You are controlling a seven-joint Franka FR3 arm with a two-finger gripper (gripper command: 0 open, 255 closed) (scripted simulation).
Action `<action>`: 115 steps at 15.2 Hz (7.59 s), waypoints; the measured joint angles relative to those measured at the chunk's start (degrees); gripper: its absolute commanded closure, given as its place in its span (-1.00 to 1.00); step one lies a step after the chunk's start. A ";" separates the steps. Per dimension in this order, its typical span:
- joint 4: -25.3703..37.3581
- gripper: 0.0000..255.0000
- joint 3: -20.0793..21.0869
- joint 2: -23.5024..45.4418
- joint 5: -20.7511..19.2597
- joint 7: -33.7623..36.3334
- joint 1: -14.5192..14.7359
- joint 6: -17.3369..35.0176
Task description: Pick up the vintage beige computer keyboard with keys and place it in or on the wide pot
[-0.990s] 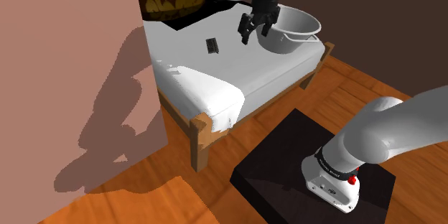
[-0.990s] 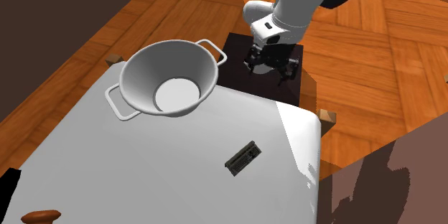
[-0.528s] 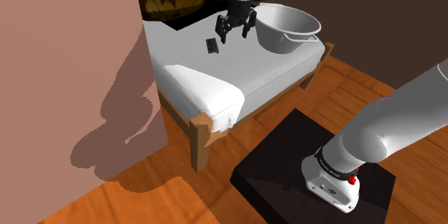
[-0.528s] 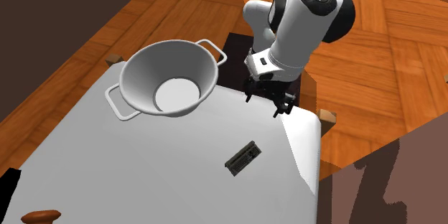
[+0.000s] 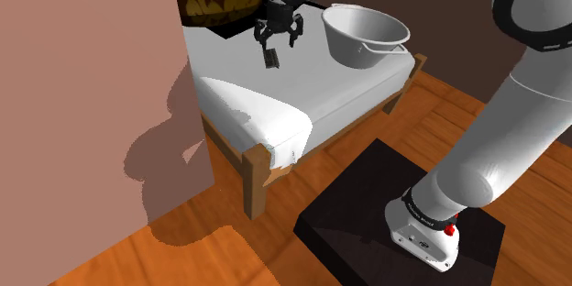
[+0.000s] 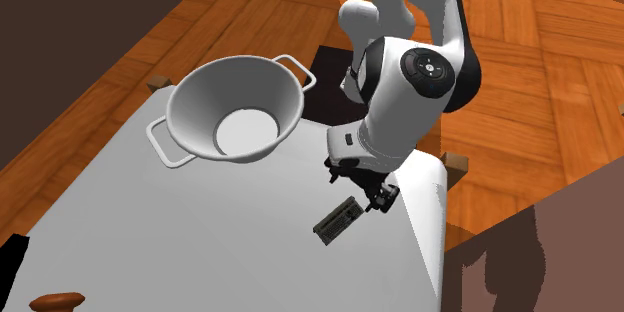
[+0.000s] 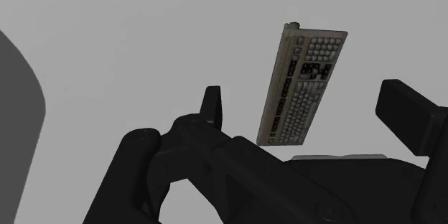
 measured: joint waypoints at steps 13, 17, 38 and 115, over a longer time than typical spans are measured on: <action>5.90 -1.00 -1.37 10.38 -3.16 4.57 0.38 4.08; 5.84 -1.00 -1.38 10.41 -3.17 4.59 0.38 4.19; 10.55 1.00 -1.09 8.87 -2.22 3.17 0.38 -1.88; -4.41 1.00 -15.22 -13.27 6.08 -32.12 -18.28 -4.01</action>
